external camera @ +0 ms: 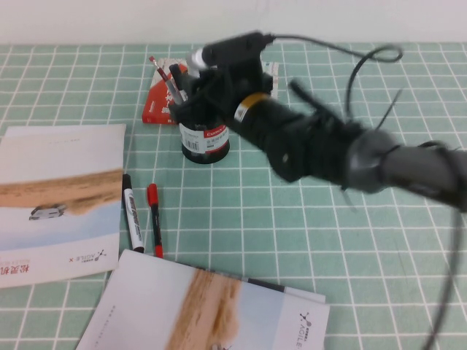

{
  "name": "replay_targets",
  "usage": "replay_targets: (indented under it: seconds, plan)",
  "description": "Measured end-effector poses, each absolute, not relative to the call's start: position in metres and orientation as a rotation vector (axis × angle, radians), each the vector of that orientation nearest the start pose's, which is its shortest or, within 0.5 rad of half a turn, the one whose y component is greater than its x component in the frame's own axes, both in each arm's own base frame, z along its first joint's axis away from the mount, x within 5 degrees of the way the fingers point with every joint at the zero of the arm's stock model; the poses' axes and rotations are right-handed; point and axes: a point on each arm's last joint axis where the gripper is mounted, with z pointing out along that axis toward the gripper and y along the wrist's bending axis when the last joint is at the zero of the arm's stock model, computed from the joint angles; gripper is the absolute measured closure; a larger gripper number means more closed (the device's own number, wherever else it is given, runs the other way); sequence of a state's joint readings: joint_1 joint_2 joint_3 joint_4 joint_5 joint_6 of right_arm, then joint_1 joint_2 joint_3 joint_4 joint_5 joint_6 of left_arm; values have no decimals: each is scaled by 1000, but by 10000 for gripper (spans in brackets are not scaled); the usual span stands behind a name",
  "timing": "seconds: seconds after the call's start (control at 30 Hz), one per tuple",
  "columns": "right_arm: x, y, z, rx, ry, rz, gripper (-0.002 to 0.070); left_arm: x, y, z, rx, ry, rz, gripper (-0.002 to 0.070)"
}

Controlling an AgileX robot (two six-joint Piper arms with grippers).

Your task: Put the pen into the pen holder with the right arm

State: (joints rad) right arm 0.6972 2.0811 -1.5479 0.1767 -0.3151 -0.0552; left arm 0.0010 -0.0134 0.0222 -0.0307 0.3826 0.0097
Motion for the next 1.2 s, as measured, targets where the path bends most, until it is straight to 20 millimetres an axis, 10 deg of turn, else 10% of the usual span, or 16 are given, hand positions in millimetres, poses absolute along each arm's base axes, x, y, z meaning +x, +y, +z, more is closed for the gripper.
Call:
replay_targets:
  seconds: [0.17, 0.43, 0.83, 1.2]
  plan:
    - [353, 296, 293, -589, 1819, 523, 659, 52, -1, 172, -11, 1875, -23, 679]
    - [278, 234, 340, -687, 1874, 465, 692, 52, -1, 172, -11, 1875, -23, 678]
    - [152, 131, 320, -762, 2062, 432, 694, 52, -1, 172, -11, 1875, -23, 679]
    - [123, 96, 273, -686, 2039, 405, 695, 52, -1, 172, -11, 1875, -23, 679]
